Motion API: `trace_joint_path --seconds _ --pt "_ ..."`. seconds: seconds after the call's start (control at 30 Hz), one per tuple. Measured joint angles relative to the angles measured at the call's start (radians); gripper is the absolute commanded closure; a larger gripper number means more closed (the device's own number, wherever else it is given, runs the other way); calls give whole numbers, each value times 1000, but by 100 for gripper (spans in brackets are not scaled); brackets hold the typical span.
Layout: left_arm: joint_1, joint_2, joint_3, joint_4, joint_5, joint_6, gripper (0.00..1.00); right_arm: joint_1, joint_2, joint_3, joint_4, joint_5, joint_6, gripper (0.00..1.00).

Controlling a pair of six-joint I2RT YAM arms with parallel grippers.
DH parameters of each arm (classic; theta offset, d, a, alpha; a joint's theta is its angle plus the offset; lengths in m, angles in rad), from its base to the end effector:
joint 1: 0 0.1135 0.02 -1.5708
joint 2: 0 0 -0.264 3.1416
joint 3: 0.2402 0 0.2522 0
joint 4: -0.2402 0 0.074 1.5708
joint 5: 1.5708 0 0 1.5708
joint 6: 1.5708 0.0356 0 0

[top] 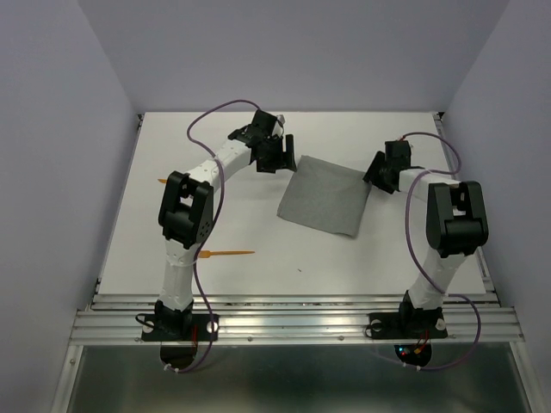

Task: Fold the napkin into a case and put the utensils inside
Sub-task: Smooth out the upper triangle-folded napkin at the center of the board, then rotate the upper triangle-folded napkin at the center of the board.

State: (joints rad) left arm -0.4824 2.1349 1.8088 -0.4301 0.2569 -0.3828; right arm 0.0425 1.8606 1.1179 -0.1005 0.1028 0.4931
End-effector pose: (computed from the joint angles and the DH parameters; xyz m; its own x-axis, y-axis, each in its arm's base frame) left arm 0.4310 -0.2359 0.2406 -0.7926 0.0073 -0.6097 0.3411 0.8341 -0.4334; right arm 0.3890 0.0129 0.1633 -0.6449 0.4439 -0.6221 0.3760 0.8930 0.2473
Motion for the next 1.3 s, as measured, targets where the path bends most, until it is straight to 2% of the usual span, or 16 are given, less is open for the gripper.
trace_joint_path --seconds 0.1,0.17,0.2,0.23,0.33,0.53,0.63,0.9,0.93,0.97,1.0,1.03,1.07,1.1,1.2,1.3 --pt "0 0 -8 4 0 0 19 0 42 45 10 -1 0 44" --pt "0 -1 -17 6 -1 0 20 0 64 69 22 -2 1 58" --pt "0 -1 -21 8 -1 0 19 0 71 74 25 -7 0 74" --pt "0 -1 -27 8 -2 0 19 0 79 80 30 -11 0 83" --pt "0 -1 -41 10 -3 0 19 0 91 84 32 -36 4 99" --pt "0 -5 -56 21 -3 0 20 0 97 90 40 -121 -11 99" --pt "0 -34 -101 35 -4 -4 20 6 129 152 21 -151 -35 99" --pt "0 -299 -384 87 -7 -60 20 51 313 404 2 -216 -169 99" --pt "0 -353 -431 97 -8 -71 20 51 331 429 2 -216 -186 93" --pt "0 -393 -465 98 -12 -80 20 52 366 486 -13 -216 -220 81" --pt "0 -431 -494 101 -18 -90 20 53 380 513 -24 -215 -235 66" --pt "0 -479 -525 100 -27 -103 19 56 406 564 -47 -205 -258 45" --pt "0 -497 -532 98 -31 -107 19 57 422 591 -52 -200 -284 41" --pt "0 -523 -539 98 -42 -117 19 58 426 605 -61 -194 -281 32" --pt "2 -543 -539 118 -64 -132 21 59 415 609 -84 -182 -301 31" --pt "14 -496 -502 112 -82 -135 25 68 378 578 -116 -149 -275 31"
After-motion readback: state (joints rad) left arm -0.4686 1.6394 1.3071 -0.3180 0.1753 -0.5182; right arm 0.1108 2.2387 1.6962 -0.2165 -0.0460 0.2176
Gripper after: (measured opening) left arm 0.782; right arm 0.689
